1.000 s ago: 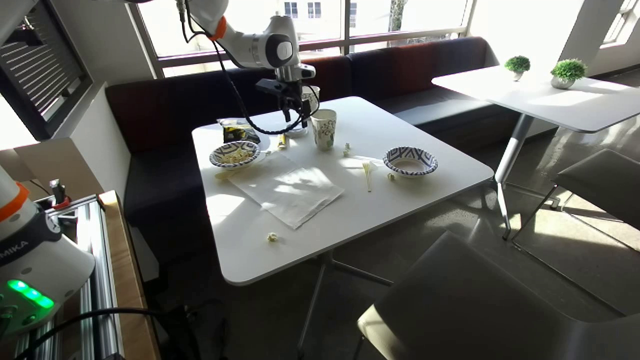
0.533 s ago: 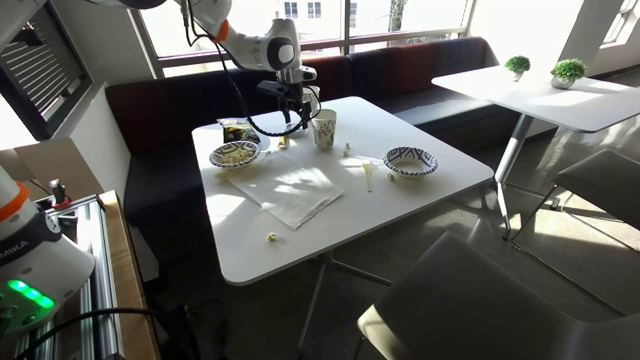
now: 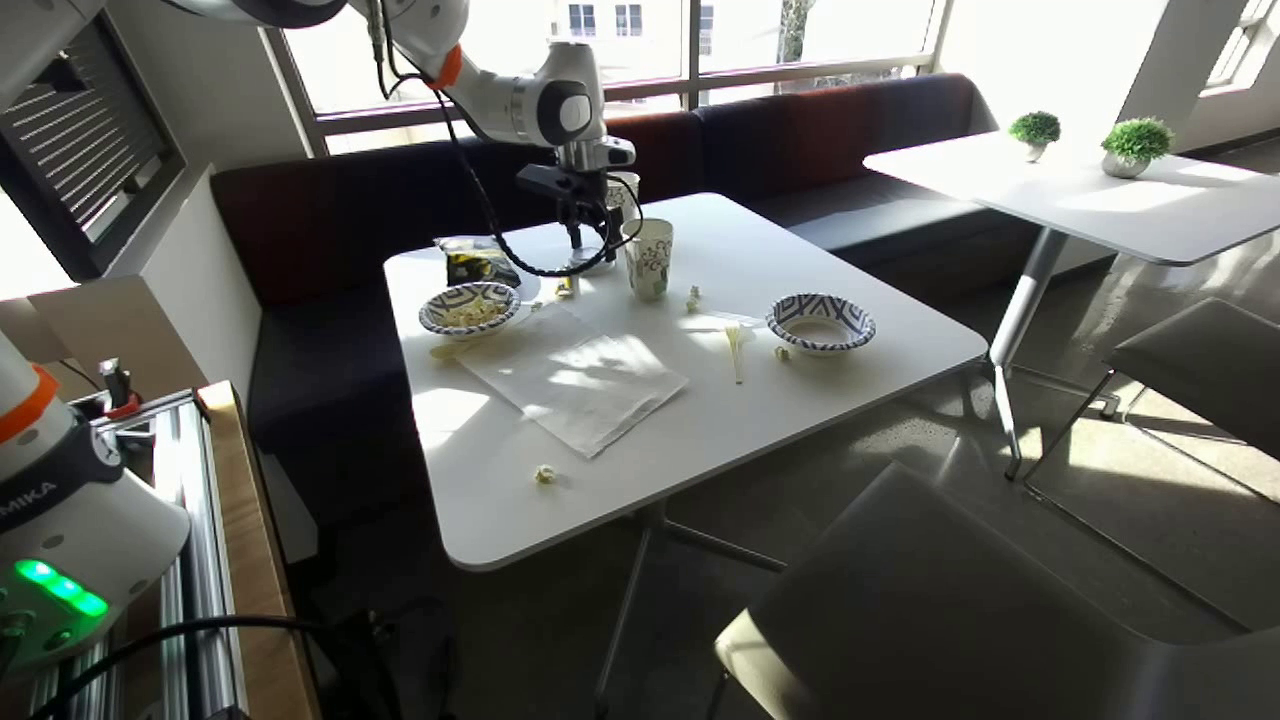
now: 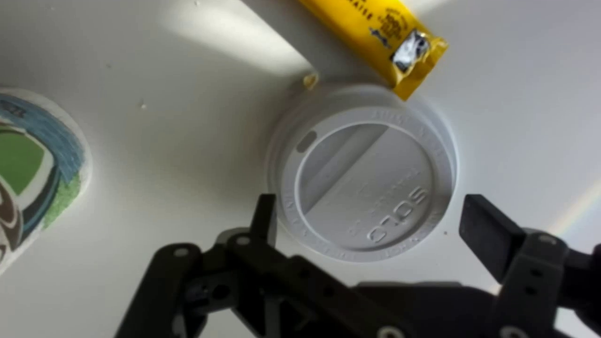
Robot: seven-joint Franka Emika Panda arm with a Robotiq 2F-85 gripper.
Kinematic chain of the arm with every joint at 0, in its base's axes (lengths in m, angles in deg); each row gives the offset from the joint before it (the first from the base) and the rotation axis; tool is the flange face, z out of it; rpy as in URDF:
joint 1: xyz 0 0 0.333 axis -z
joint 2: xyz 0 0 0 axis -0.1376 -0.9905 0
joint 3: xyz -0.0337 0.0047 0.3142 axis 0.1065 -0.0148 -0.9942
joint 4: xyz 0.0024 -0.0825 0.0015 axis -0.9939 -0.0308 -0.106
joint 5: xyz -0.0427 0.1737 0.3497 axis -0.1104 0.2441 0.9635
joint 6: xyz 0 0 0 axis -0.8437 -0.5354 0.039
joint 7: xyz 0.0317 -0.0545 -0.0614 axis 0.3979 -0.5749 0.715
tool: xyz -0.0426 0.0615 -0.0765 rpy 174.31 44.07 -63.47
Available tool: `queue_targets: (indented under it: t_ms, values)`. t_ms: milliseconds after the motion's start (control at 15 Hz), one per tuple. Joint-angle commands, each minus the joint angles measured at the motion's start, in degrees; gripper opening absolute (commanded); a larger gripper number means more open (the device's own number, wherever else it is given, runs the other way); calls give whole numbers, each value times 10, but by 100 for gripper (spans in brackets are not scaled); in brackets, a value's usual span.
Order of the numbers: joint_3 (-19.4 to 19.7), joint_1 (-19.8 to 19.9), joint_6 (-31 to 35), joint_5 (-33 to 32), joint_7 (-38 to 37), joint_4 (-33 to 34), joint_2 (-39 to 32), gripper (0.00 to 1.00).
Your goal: Put the white lid on top of the coffee cup on the right.
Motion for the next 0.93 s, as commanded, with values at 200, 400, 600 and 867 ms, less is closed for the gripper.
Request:
queue_targets:
  t_ms: [200,400,600,867]
  values:
    - [-7,5,-17,12,15,26,-19,58]
    - [-4,2,-20,10,9,27,-16,56]
    - [2,-6,-21,5,-4,0,12,56]
    - [8,-21,-27,-7,-24,-76,92,56]
